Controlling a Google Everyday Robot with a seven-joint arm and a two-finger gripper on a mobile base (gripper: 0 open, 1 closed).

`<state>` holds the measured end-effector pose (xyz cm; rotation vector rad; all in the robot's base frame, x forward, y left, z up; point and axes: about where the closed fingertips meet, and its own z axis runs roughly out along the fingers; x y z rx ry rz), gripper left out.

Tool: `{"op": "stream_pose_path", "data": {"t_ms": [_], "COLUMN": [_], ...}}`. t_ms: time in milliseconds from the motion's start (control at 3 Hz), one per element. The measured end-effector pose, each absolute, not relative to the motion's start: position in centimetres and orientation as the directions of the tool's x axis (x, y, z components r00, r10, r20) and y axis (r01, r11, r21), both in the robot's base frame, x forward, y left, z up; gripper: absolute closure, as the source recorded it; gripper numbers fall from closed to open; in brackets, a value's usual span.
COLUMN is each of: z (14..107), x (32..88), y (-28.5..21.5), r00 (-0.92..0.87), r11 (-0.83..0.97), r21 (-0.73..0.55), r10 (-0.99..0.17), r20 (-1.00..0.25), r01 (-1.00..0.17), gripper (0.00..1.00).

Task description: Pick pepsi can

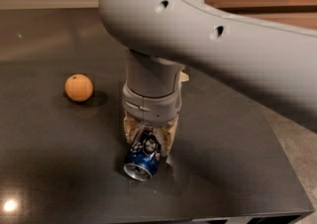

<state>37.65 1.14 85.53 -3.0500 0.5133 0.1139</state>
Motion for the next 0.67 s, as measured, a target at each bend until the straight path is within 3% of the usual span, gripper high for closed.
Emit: {"op": "stream_pose_path", "data": {"t_ms": [333,667], "z": [89.5,92.4], "x": [39.1,40.4], "y": [1.9,2.4], "r00": [0.918,0.907], "r11": [-0.920,-0.903], "r21": [-0.072,-0.120], "r10": [-0.374,-0.395], "r20": [-0.132,-0.146], "r01": [-0.385,-0.412], "gripper": [1.00,1.00]}}
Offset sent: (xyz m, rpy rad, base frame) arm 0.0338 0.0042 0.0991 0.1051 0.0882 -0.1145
